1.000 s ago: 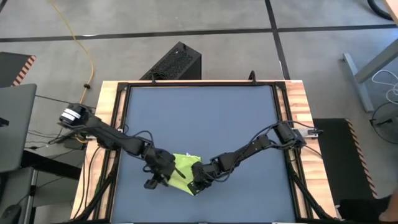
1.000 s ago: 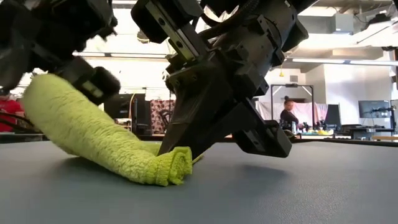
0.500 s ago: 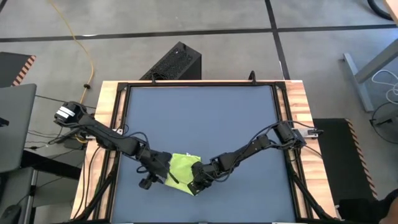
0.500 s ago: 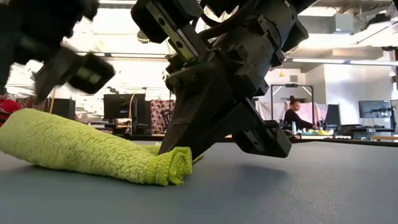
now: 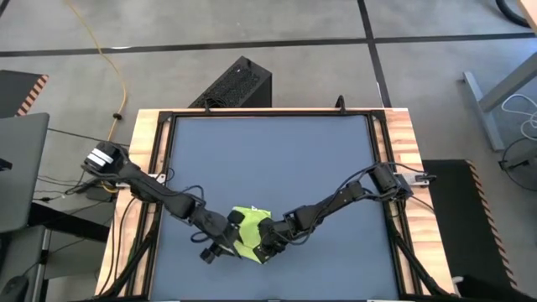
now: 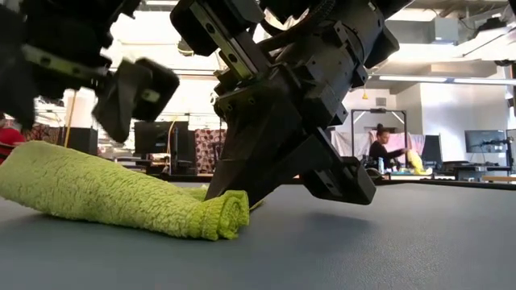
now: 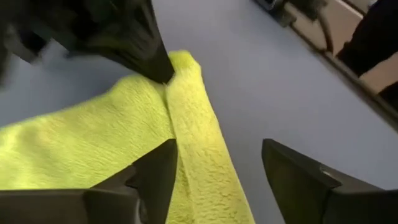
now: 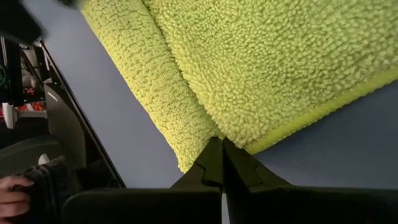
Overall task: Roll towel
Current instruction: Roll the green towel
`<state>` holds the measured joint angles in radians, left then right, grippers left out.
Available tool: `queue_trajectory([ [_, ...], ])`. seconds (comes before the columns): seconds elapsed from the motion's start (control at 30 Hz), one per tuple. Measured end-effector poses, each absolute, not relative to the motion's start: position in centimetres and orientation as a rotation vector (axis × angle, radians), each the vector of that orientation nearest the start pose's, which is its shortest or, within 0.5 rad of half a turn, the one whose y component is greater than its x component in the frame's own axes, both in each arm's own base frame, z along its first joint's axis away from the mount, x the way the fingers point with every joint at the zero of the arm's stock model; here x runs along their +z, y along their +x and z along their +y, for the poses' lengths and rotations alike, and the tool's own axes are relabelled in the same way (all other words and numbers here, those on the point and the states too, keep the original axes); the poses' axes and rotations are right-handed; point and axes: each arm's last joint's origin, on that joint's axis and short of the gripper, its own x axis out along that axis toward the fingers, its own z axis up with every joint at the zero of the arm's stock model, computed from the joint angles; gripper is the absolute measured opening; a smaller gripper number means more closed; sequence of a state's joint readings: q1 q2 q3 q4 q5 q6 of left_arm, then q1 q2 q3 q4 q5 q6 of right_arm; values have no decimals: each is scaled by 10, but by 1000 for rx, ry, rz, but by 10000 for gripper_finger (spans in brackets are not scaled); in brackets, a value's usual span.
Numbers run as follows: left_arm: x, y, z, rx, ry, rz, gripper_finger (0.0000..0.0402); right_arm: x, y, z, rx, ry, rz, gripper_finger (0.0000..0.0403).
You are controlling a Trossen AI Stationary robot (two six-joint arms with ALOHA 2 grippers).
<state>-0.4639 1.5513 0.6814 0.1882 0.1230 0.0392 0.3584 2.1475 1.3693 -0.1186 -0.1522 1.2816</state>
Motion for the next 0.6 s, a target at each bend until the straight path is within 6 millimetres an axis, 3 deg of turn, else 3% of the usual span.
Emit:
queue_trajectory([
  [0.13,146,268,-141,-572,135,731,245,120,411,159,-163,1068,1060,18],
  [0.4,133,266,-140,-536,131,822,247,121,412,159,-146,1063,1046,23],
  [0.6,132,266,-139,-507,102,842,199,122,414,158,-136,1070,1025,42],
])
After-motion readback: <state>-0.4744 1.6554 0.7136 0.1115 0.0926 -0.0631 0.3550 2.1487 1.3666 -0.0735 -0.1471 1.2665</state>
